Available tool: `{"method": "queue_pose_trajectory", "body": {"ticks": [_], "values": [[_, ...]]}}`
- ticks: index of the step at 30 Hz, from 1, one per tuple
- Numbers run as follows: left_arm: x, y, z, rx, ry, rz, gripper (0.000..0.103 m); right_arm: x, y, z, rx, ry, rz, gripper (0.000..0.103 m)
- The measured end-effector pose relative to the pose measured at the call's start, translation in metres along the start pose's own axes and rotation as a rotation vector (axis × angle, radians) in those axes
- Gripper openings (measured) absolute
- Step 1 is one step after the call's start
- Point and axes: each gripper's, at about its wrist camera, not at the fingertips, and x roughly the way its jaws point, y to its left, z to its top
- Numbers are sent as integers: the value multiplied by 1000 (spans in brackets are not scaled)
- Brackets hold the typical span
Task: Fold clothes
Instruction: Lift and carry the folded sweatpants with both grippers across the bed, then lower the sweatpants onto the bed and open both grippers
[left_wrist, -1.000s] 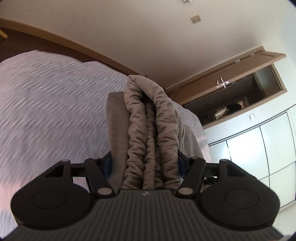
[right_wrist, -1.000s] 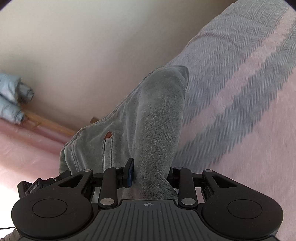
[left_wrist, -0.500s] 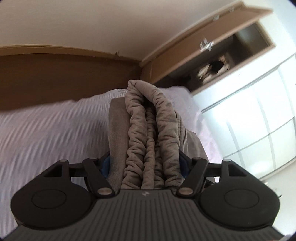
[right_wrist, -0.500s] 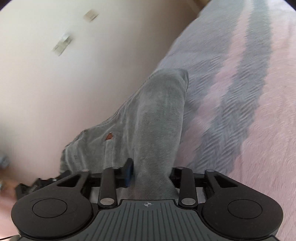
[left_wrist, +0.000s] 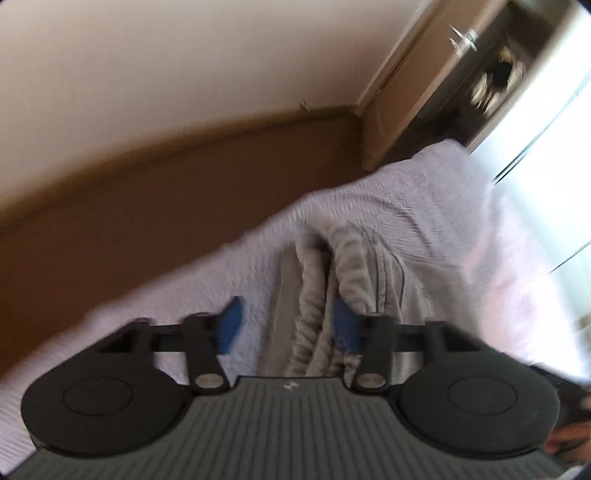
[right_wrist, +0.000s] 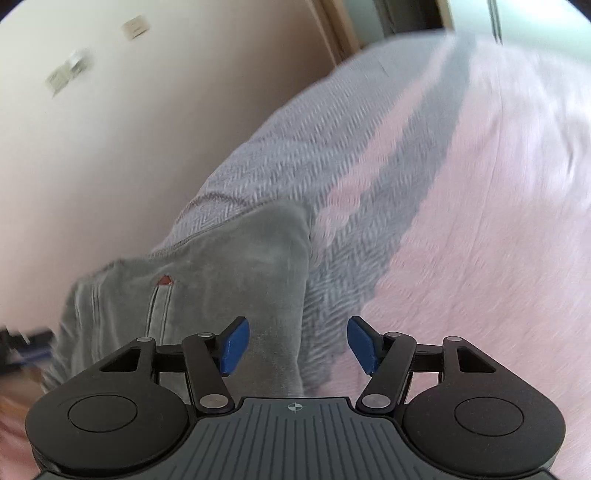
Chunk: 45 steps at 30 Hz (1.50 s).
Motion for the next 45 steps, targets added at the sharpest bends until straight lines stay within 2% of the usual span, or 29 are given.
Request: {"method": "queue_pose_trajectory", "body": {"ticks": [1, 2, 3, 7, 9, 11, 14, 18, 22, 25, 27, 31, 33, 36, 40, 45], "values": [[-4, -14, 5, 52, -21, 1, 28, -3, 6, 1, -38, -9, -11, 53], [-3, -26, 12, 106, -34, -2, 24, -4, 13, 3, -74, -17, -22, 37], [0, -39, 16, 167, -43, 1, 20, -3, 21, 6, -104, -23, -27, 32], [29, -84, 16, 428, -24, 62, 15, 14, 48, 16, -199, -58, -44, 30], [56, -89, 10, 475, 31, 95, 13, 30, 57, 20, -230, -44, -55, 30], [80, -89, 0, 531, 53, 138, 14, 55, 62, 17, -262, 8, -83, 30], [99, -81, -8, 537, 59, 131, 14, 86, 64, 4, -330, 64, -133, 30], [95, -74, -7, 503, 33, 95, 15, 92, 70, -7, -409, 54, -167, 30], [53, -71, 1, 431, -9, 90, 15, 63, 69, 4, -310, 51, -135, 30], [12, -70, -6, 360, -29, 49, 15, 19, 75, -7, -280, 16, -81, 30], [-11, -71, -20, 350, -28, 23, 15, -3, 78, -22, -254, 33, -65, 30], [-21, -72, -58, 410, 23, 82, 16, -23, 87, -60, -258, 78, -67, 30], [-15, -70, -74, 448, 25, 116, 17, -14, 90, -80, -272, 116, -86, 30], [6, -76, -85, 500, 24, 159, 17, 4, 95, -99, -342, 102, -113, 30], [12, -72, -89, 490, 12, 165, 17, 24, 99, -105, -396, 114, -138, 30], [-2, -79, -80, 438, 13, 186, 17, 10, 97, -93, -339, 134, -126, 30]]}}
